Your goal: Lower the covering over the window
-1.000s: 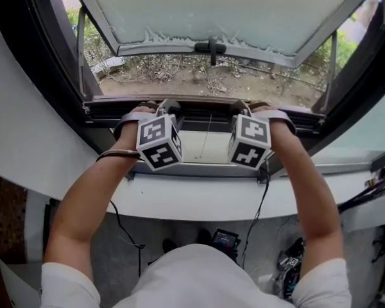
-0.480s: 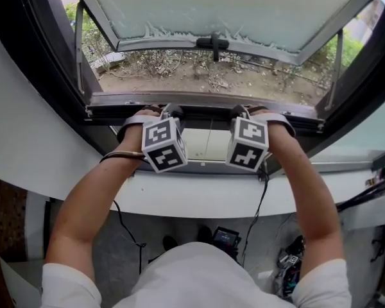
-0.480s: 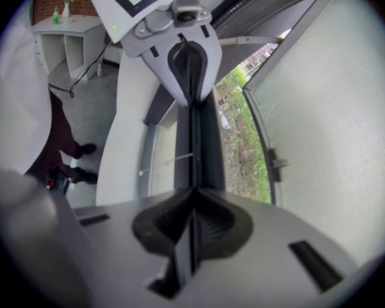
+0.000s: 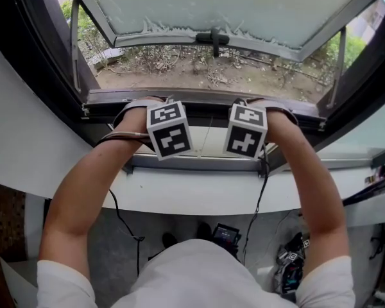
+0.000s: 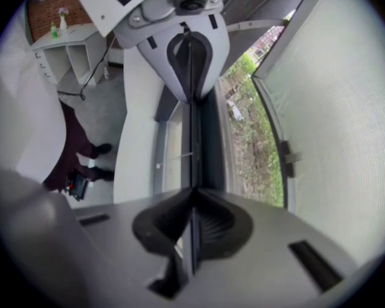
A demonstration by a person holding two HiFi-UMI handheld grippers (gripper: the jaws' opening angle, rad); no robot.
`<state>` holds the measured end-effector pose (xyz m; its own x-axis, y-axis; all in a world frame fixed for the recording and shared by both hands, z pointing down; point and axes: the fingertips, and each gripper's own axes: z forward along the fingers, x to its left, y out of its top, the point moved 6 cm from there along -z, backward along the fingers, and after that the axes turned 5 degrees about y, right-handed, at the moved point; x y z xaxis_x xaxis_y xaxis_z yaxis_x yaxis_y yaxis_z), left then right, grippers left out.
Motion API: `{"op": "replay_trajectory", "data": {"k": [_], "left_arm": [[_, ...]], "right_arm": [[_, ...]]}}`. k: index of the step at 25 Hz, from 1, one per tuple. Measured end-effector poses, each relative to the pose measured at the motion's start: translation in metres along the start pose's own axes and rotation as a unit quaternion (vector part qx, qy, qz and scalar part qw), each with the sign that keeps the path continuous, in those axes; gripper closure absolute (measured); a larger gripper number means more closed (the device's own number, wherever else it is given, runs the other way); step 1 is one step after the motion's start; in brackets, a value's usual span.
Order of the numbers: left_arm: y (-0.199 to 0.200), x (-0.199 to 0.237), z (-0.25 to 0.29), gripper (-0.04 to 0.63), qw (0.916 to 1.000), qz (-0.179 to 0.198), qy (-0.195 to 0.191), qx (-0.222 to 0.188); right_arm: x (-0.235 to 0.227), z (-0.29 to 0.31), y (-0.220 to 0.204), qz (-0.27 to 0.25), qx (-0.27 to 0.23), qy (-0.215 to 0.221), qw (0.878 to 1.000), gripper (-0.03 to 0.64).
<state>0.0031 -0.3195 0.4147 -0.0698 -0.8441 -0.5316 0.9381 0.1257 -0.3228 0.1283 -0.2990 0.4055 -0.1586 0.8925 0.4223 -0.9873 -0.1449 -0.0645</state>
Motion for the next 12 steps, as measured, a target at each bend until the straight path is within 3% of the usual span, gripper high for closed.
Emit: {"op": "replay_trajectory", "data": {"k": [6,12], "left_arm": [[-0.001,-0.0013,0.0005,0.552,0.9999,0.003,0.013,0.0],[0.0028,-0.0019,0.0047,0.552,0.9991,-0.011,0.03,-0.028]], "right_arm": [[-0.0003,0.0026,0.0038,-0.006,0.015,0.015,1.0,0.581],[0.0002,0.0044,-0.002,-0.002,0.022,0.007,1.0,0.581]]}}
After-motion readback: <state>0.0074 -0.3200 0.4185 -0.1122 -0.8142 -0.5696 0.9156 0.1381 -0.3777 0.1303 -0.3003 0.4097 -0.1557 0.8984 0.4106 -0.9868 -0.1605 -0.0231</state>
